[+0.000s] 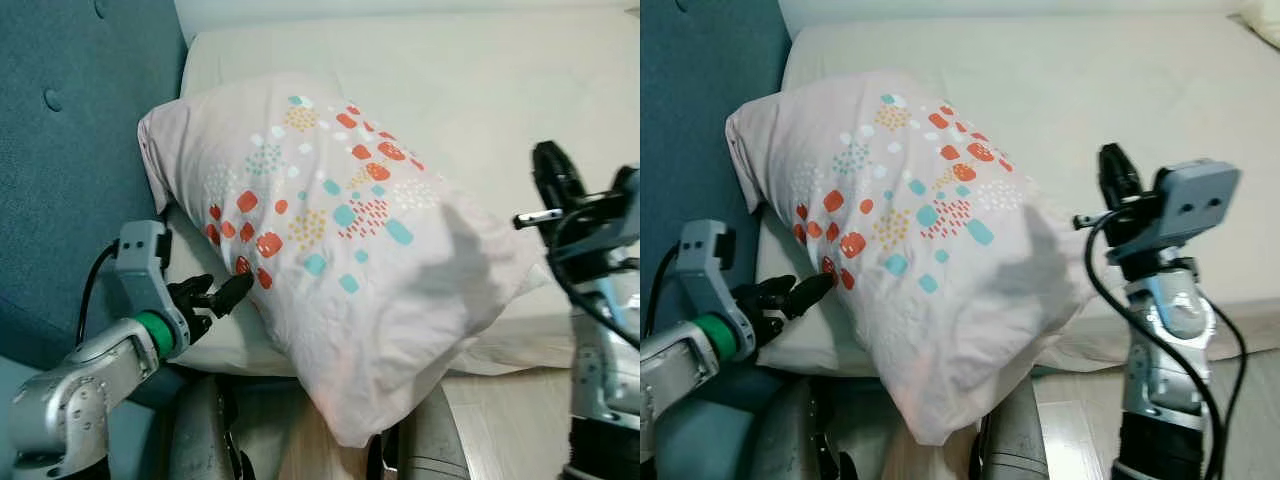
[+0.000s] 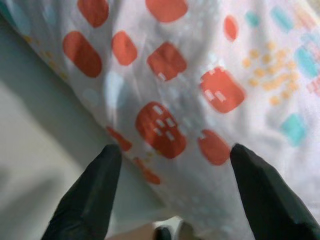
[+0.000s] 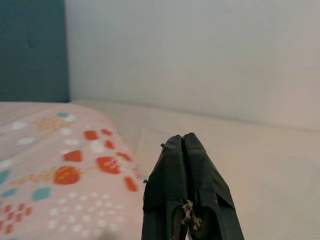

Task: Clean up the room

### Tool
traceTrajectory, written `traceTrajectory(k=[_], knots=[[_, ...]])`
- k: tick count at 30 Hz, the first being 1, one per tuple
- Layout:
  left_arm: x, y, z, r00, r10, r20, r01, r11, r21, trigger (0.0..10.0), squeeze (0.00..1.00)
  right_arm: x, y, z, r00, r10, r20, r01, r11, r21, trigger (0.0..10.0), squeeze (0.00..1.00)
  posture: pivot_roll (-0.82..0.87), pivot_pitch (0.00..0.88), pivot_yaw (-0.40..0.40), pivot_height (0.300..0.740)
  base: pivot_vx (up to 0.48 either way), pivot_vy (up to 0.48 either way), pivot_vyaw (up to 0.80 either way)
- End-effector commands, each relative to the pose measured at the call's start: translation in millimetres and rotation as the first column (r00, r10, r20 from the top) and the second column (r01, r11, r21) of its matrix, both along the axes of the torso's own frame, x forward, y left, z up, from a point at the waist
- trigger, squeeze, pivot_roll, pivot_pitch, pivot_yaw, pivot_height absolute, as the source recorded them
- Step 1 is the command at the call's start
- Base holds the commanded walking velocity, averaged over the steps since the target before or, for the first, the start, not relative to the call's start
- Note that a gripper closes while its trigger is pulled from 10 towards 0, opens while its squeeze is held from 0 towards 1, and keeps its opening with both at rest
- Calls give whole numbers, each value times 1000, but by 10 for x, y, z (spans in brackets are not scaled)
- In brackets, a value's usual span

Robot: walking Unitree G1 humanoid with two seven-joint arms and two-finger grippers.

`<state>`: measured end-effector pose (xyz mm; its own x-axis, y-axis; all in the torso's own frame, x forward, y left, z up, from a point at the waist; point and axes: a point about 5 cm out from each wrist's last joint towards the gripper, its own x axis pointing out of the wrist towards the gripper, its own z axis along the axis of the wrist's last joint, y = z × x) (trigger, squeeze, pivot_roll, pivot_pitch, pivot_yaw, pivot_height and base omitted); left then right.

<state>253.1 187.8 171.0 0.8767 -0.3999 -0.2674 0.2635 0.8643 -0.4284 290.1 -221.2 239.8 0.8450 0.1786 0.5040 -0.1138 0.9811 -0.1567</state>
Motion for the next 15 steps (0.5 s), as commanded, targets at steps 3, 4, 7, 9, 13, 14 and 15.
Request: traceTrajectory(k=[3, 4, 7, 9, 13, 14, 15], knots=[[-16, -3, -105, 998, 8, -66, -14, 996, -93, 10000, 1000, 26, 31, -29, 1000, -2, -5, 2, 1000, 6, 10000, 0, 54, 171, 75, 551, 0, 0, 0], [3, -51, -124, 997, 4, -75, -14, 990, -137, 10000, 1000, 33, 35, -29, 1000, 0, -6, 0, 1000, 10, 10000, 0, 51, 172, 72, 551, 0, 0, 0], [26, -110, -150, 996, 1, -86, -16, 986, -168, 10000, 1000, 39, 31, -27, 1000, 1, -8, -1, 1000, 11, 10000, 0, 45, 173, 68, 551, 0, 0, 0], [60, -253, -216, 994, -30, -109, 3, 971, -240, 10000, 1000, 49, 12, -23, 1000, -2, -8, 2, 1000, 21, 10000, 0, 36, 174, 64, 551, 0, 0, 0], [85, -370, -293, 989, -50, -137, 14, 968, -249, 10000, 1000, 53, 1, -19, 1000, -6, -4, 6, 1000, 21, 10000, 0, 28, 173, 62, 551, 0, 0, 0], [96, -413, -324, 988, -54, -147, 17, 970, -244, 10000, 1000, 53, -2, -15, 1000, -7, -2, 7, 1000, 21, 10000, 0, 26, 173, 61, 551, 0, 0, 0], [123, -503, -340, 987, -79, -141, 41, 967, -250, 10000, 1000, 54, -10, -12, 1000, -9, -1, 9, 1000, 22, 10000, 0, 24, 170, 60, 551, 0, 0, 0]])
